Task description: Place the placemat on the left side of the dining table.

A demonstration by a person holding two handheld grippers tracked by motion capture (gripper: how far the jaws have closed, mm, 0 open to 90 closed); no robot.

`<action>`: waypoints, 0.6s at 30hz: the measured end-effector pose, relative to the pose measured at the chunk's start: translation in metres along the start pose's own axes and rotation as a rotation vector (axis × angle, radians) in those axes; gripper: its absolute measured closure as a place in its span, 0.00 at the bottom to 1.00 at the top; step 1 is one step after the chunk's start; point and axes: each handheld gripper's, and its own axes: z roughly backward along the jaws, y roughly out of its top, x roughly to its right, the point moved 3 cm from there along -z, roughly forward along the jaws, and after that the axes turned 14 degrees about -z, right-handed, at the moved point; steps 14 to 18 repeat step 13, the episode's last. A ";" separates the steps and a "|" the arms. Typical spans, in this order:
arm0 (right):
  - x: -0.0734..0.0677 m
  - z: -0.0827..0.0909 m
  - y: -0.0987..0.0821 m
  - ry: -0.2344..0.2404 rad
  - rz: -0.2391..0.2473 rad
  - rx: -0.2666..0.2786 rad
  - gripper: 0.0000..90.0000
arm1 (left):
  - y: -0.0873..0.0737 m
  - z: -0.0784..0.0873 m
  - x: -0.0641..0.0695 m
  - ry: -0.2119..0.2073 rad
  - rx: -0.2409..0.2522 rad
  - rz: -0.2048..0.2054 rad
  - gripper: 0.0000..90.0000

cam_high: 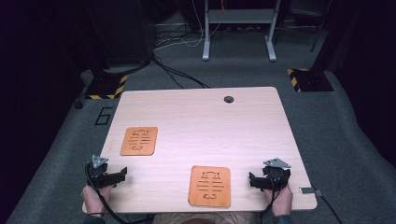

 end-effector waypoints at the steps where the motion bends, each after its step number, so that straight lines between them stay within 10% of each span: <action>1: 0.000 0.000 0.000 0.000 0.002 0.002 0.00 | -0.006 -0.003 0.000 0.008 -0.018 -0.011 0.03; 18: 0.000 0.000 0.000 0.000 0.005 0.003 0.00 | -0.010 -0.007 -0.002 -0.020 -0.024 0.004 0.01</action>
